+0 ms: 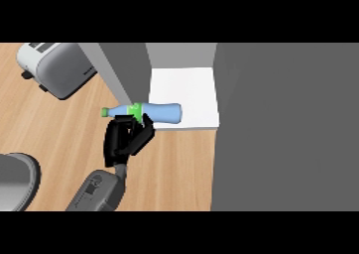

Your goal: Pick up the bottled water, place it into the cabinet and close the cabinet

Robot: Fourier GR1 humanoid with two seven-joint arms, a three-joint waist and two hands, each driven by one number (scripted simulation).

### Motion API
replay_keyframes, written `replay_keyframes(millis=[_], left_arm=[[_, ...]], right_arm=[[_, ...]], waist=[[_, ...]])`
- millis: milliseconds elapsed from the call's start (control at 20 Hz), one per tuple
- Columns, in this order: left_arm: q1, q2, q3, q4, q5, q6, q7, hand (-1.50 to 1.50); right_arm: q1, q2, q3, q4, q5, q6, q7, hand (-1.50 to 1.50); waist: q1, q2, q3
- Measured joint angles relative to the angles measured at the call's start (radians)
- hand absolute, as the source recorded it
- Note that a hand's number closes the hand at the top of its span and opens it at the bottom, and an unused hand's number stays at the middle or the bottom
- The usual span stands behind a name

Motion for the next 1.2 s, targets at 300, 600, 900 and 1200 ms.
replay_keyframes(millis=[300, 600, 900, 1200], left_arm=[[-0.007, 0.001, -0.013, 0.013, -0.008, 0.056, 0.016, 1.5], [-0.012, -0.017, -0.033, 0.019, -0.018, 0.122, 0.026, 1.5], [-0.151, -0.048, -0.121, 0.103, -0.037, 0.162, 0.052, 1.5], [-0.459, -0.041, -0.027, 0.335, -0.043, 0.157, 0.089, -1.5]], right_arm=[[-0.009, -0.014, -0.004, 0.009, -0.009, 0.006, -0.008, -1.5], [-0.011, -0.028, -0.003, 0.016, -0.02, 0.016, -0.013, -1.5], [-0.028, -0.041, -0.006, 0.021, -0.029, 0.017, -0.02, -1.5], [-0.032, -0.039, 0.011, 0.021, -0.036, 0.008, -0.011, -1.5]], waist=[[-0.014, -0.001, 0.002], [-0.025, 0.001, 0.002], [-0.052, 0.014, -0.002], [-0.058, 0.025, -0.002]])
